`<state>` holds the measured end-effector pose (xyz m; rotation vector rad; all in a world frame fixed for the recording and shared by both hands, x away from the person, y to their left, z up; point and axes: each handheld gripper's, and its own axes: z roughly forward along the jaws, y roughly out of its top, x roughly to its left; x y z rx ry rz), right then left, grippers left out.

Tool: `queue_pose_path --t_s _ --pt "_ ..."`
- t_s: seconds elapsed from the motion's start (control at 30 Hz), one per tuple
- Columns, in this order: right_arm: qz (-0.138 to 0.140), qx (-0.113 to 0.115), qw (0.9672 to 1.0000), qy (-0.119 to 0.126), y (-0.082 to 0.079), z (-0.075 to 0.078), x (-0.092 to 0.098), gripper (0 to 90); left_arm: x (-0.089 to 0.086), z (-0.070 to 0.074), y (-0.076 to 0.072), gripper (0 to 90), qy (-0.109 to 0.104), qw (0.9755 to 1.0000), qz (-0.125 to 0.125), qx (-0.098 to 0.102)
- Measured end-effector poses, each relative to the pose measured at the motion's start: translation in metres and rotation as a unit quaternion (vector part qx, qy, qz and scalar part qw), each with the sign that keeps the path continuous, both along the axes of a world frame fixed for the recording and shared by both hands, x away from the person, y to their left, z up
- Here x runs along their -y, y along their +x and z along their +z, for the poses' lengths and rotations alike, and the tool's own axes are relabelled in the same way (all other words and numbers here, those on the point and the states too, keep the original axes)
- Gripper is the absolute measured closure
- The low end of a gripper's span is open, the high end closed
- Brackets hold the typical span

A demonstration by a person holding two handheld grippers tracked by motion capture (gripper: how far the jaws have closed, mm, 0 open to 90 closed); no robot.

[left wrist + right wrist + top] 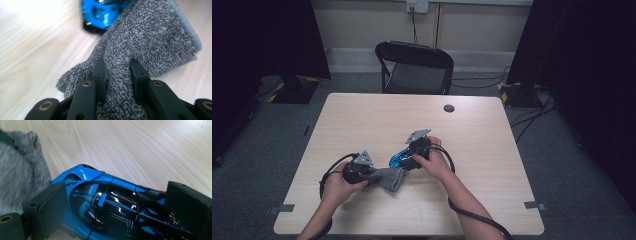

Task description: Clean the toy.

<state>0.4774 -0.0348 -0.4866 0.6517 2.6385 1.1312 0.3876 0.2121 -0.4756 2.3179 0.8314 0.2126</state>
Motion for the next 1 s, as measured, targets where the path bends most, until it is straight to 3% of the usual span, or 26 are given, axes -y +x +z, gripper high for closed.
queue_pose_path --t_s 0.1,0.17,0.27,0.47,0.63,0.7,0.77,0.8,0.87,0.9,1.0 --pt "0.001 0.001 1.0 -0.001 0.0 0.0 0.0 4.3 -0.013 0.001 0.006 70.4 0.013 0.9992 0.036 0.007" --pt "0.0 -0.001 1.0 -0.002 0.0 0.0 0.0 4.3 -0.02 0.001 0.01 70.5 0.01 0.9982 0.059 0.006" --pt "0.0 0.0 1.0 0.0 0.0 0.0 0.0 4.3 -0.024 -0.001 0.015 70.4 0.003 0.9981 0.062 0.003" --pt "0.001 -0.002 1.0 -0.002 0.0 0.0 0.0 4.3 -0.022 0.0 0.023 70.4 0.019 0.9972 0.071 0.012" --pt "0.001 0.0 1.0 0.0 0.0 0.0 0.0 4.3 -0.027 -0.001 0.03 70.2 0.028 0.9943 0.099 0.025" --pt "0.001 0.001 1.0 0.001 0.0 0.0 0.0 4.3 -0.029 -0.002 0.032 69.7 0.03 0.9917 0.12 0.034" --pt "0.0 0.001 1.0 0.002 0.0 0.0 0.0 4.4 -0.031 0.0 0.032 69.7 0.041 0.9872 0.146 0.048" --pt "-0.002 0.001 1.0 0.001 -0.001 0.0 0.0 4.3 -0.031 0.0 0.032 69.7 0.041 0.9872 0.146 0.048" --pt "-0.002 0.001 1.0 0.0 -0.001 0.0 0.0 4.3 -0.037 0.004 0.03 69.8 0.012 0.9861 0.159 0.046" --pt "-0.002 0.001 1.0 0.0 -0.001 0.0 0.0 4.3 -0.037 0.004 0.03 69.9 0.012 0.9861 0.159 0.046" --pt "-0.002 0.001 1.0 0.002 -0.001 0.0 0.0 4.3 -0.044 0.006 0.026 70.0 -0.023 0.9875 0.153 0.029"
